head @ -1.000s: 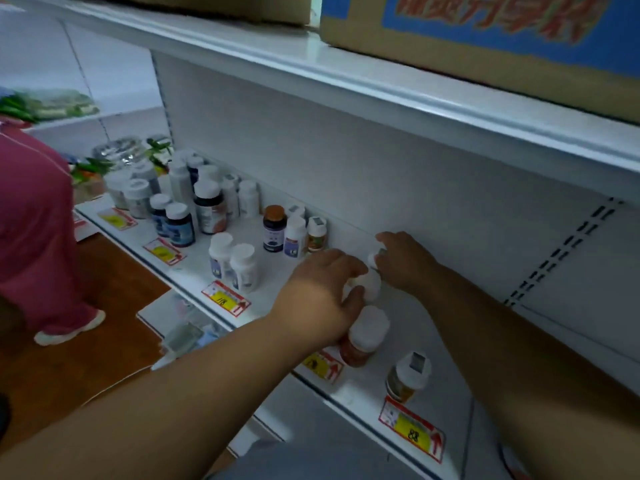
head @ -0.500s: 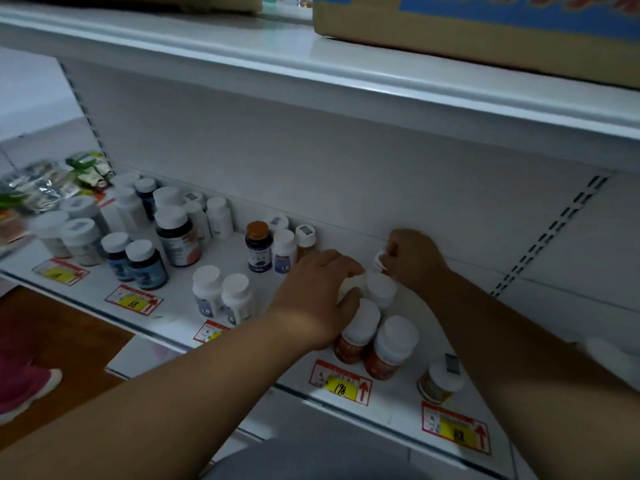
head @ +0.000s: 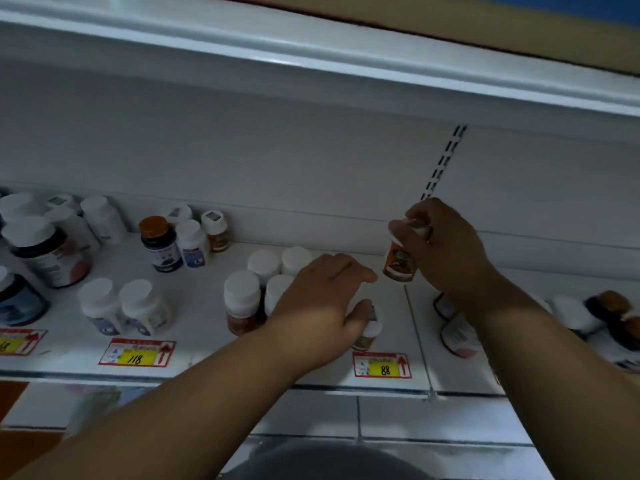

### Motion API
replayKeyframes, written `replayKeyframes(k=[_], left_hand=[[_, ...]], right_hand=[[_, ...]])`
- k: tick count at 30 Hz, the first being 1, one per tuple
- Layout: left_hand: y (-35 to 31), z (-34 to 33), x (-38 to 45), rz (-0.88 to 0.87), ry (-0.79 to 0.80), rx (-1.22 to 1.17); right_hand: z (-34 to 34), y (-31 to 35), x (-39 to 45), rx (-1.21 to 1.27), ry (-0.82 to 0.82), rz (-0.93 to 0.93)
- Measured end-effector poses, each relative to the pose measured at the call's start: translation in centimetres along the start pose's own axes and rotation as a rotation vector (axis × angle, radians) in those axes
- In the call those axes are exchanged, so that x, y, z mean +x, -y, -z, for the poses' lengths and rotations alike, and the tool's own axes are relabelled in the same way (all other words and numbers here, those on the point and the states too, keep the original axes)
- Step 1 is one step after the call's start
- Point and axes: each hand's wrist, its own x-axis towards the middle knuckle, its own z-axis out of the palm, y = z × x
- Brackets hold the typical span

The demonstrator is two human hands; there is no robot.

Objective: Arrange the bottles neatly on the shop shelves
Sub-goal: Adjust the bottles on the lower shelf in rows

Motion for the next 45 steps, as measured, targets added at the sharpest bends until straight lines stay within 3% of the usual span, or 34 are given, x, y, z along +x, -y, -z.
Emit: replayKeyframes(k=[5,10,15,21,25,35,40,45], left_hand=[[-1.6,-3.2,0.2,-0.132,0.145,0.225],[-2.8,-5.3,-0.4,-0.061,0.213,0.47],[-3.6,-6.1,-0.3,0.004,0.212,0.499],[-3.7,-6.6,-1.2,0.073,0.168,0.546],[-4.1,-6.6,-1.1,0.083,0.159,0.57],[-5.1,-6.3,-1.6,0.14,0.147,0.563],[-5.0,-2.5,-2.8,0.225,-0.031,0.449],[-2.1,2.6,-4.6,0.334,-0.175,0.404]], right_hand=[[-0.4,-2.6,-2.4,-0.06,0.118,0.007],[-2.3,-5.4,-5.0,-0.004,0.207,-0.09],[-4.4,-6.0,-7.0,0.027,0.33,-0.104],[-4.2,-7.4,-9.0,0.012,0.488,0.079],[-3.8,-7.6,-8.5,0.016,0.561,0.096],[-3.1,-7.0,-9.0,0.054,0.463,0.154],[-2.0,-2.4,-7.9,0.149,0.255,0.267],[-3.8,5.2,-6.3,0.186,0.271,0.406]])
